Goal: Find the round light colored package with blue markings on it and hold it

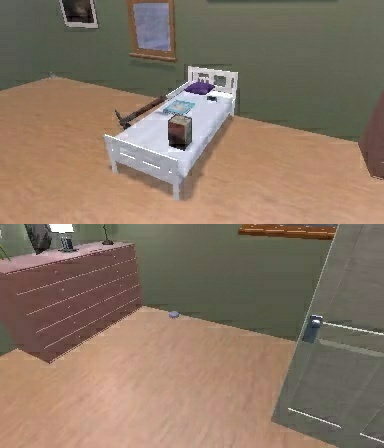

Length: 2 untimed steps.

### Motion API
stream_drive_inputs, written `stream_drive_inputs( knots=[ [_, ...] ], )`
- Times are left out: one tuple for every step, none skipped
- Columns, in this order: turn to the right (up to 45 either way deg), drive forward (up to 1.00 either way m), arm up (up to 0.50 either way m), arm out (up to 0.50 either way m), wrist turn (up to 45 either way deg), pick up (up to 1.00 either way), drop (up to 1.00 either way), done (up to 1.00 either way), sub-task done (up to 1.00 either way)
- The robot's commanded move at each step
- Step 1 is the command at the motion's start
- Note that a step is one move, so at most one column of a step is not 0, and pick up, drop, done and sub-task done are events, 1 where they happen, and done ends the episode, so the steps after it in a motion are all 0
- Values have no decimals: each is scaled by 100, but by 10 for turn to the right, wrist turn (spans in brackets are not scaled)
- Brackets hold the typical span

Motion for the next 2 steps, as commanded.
stream_drive_inputs(
  knots=[
    [0,50,0,0,0,0,0,0,0],
    [-450,0,0,0,0,0,0,0,0]
  ],
)
